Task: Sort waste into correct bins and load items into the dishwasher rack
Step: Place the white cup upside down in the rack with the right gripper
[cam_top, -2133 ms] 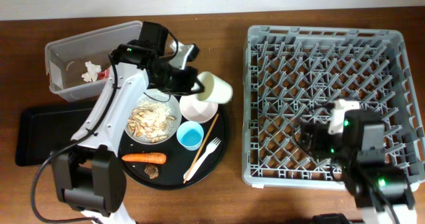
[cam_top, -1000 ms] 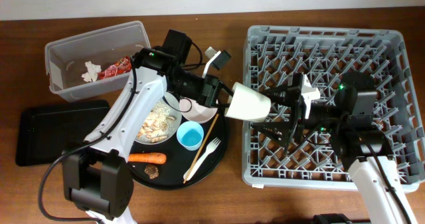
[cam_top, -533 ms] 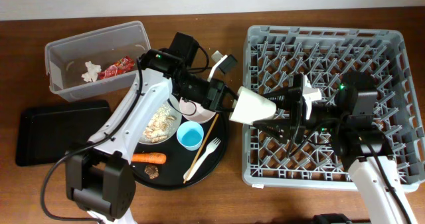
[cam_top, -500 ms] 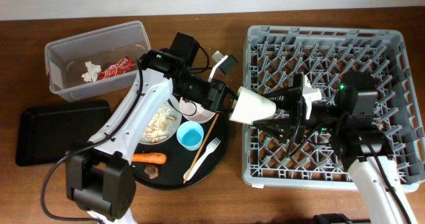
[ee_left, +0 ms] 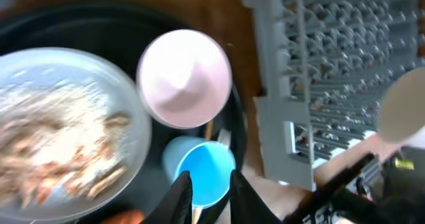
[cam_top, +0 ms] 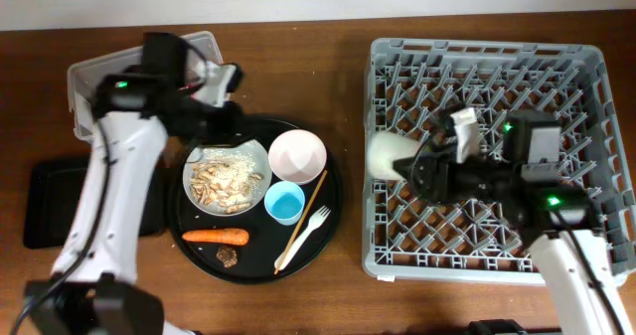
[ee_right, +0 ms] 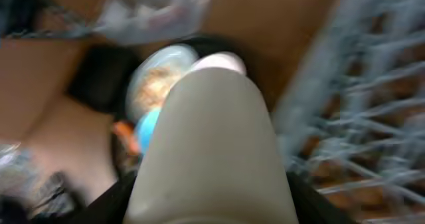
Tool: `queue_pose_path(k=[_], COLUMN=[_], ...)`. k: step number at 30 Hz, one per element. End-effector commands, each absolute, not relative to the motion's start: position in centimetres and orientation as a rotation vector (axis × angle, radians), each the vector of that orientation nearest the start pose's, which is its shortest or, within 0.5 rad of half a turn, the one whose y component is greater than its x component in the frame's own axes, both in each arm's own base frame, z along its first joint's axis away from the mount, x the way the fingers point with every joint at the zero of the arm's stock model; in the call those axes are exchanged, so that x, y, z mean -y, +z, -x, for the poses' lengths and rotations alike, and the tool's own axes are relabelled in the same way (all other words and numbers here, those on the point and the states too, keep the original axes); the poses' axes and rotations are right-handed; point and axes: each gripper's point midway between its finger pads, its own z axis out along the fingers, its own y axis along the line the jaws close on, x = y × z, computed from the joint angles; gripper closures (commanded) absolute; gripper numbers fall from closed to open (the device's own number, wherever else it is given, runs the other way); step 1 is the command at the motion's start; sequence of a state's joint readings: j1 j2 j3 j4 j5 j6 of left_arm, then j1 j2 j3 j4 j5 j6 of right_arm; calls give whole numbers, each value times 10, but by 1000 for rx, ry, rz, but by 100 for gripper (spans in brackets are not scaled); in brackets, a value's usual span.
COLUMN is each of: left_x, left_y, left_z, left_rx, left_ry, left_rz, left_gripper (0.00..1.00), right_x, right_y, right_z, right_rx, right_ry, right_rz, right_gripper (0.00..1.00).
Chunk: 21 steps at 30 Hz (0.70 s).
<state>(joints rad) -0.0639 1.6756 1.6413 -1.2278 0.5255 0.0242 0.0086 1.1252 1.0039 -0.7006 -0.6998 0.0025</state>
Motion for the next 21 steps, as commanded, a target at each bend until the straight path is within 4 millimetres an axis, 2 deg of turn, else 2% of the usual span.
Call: queue_pose_path(k=[1,4,5,9,11,14,17,21], left_x=[79,75,75,75,75,75,75,75], left_y=[221,221,221,220,220,220,219,219], left_z=[-353,-353,-353,-352,-352,-350,-349,-348], left_rx=[-2763,-2765,-2765,-2766,-2769,-2779,-2783,-2784], left_ry=[-660,-656,-656,-657,-658,-660,-661,-662], left_rz=[-124,-110,-110,-109,-109,-106,-105,-104], left_gripper=[80,80,80,80,80,80,79,79], right_x=[-32,10,31,120,153,176,191,201], right_y=[247,254,254,235,218,196,174,151], right_z=[-298,-280,-275,-248,-236,-232,-248,-270], right_rx=[-2429,-2499,-2507,-2530,-2534,-2569,-2589,-2595], right_ry=[228,36,-16,-149,-163,-158,-148,-97], right_rz=[62,-109,-213,-665,-895,-1027,-1057,-1076], right_gripper=[55,55,55,55,57,57,57,55])
